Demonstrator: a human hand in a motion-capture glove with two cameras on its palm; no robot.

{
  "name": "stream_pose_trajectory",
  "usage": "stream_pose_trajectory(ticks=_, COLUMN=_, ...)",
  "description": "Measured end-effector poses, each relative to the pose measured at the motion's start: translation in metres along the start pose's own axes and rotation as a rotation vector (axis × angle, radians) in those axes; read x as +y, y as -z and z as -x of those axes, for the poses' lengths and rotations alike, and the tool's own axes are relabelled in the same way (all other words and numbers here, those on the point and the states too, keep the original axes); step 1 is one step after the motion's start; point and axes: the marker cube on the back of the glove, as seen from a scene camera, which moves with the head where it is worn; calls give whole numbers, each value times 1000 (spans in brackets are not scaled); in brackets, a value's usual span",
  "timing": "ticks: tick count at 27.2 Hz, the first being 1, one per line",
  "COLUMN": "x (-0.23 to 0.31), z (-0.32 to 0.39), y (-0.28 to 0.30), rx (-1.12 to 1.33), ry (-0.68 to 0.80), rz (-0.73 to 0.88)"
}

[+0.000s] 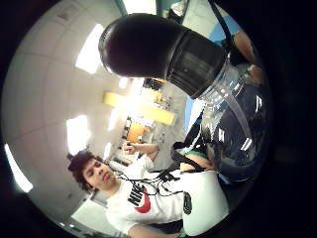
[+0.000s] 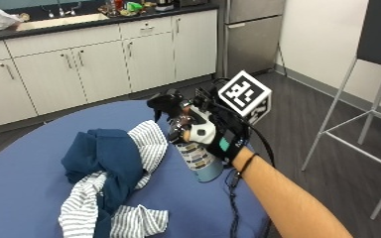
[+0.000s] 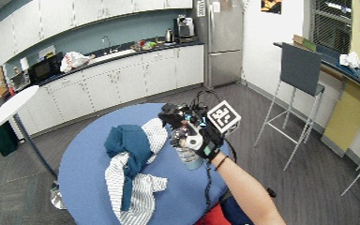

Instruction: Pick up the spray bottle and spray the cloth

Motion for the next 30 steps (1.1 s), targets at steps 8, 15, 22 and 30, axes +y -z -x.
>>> stream_pose_trajectory(ticks=8, x=-58, z=14, y=-6, rx=252, ry=-192, rz=261)
stream_pose_trajectory(ticks=15, x=-69, z=13, y=-21, rx=419, ry=-281, rz=365)
stream_pose_trajectory(ticks=22, x=-79, z=19, y=-26, rx=464, ry=-312, rz=412)
stream_pose_trajectory(ticks=30, x=-86, z=27, y=-27, rx=482, ry=-317, rz=429)
